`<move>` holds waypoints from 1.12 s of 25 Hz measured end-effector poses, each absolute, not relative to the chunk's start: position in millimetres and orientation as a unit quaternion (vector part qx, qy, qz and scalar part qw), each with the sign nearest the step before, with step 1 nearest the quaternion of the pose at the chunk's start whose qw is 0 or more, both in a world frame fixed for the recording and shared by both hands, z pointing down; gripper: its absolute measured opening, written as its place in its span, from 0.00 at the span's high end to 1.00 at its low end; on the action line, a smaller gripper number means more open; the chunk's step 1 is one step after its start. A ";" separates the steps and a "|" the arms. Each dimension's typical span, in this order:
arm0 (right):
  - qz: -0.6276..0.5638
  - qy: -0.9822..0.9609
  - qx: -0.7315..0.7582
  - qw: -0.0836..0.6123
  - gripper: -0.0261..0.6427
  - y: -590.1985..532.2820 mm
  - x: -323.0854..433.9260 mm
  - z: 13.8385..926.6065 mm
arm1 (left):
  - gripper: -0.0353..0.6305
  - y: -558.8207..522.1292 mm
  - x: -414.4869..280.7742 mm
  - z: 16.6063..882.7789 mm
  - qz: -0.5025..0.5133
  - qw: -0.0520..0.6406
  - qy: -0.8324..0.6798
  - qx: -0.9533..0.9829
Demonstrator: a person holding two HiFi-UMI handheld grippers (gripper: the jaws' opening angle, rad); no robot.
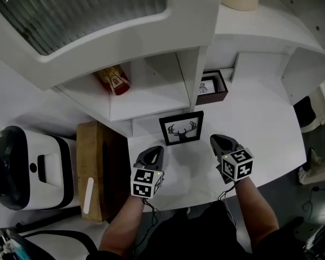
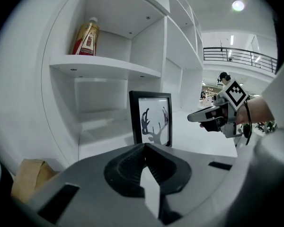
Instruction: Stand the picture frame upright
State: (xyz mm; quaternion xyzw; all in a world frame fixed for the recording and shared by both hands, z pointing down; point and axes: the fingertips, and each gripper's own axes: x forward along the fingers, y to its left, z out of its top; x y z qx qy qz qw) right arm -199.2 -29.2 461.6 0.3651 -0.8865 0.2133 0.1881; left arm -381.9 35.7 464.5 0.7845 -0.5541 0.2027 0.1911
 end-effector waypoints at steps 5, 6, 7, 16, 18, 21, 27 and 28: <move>0.206 -0.883 0.382 0.177 0.95 -6.2 -190.0 445.3 | 0.94 54.6 -373.0 450.6 0.202 0.180 -0.539 0.798; 0.204 -0.883 0.385 0.173 0.95 -1.7 -189.0 441.6 | 0.94 58.0 -371.4 448.1 0.200 0.180 -0.537 0.800; 0.203 -0.883 0.387 0.169 0.95 3.2 -188.1 437.9 | 0.94 61.9 -369.7 445.8 0.199 0.180 -0.536 0.800; 0.183 -0.897 0.374 0.151 0.95 46.6 -185.3 405.4 | 0.94 102.1 -343.8 425.1 0.179 0.188 -0.541 0.800; 0.180 -0.901 0.366 0.151 0.95 56.1 -182.3 400.8 | 0.94 110.6 -337.3 419.2 0.162 0.190 -0.549 0.797; 0.174 -0.906 0.354 0.153 0.95 70.8 -174.9 394.4 | 0.94 125.0 -326.0 411.4 0.143 0.194 -0.561 0.792; 0.146 -0.914 0.345 0.154 0.95 99.7 -152.5 380.9 | 0.94 155.3 -296.7 403.0 0.134 0.198 -0.583 0.777; 0.141 -0.915 0.346 0.153 0.95 104.1 -148.6 379.1 | 0.94 160.3 -291.7 402.1 0.132 0.198 -0.586 0.774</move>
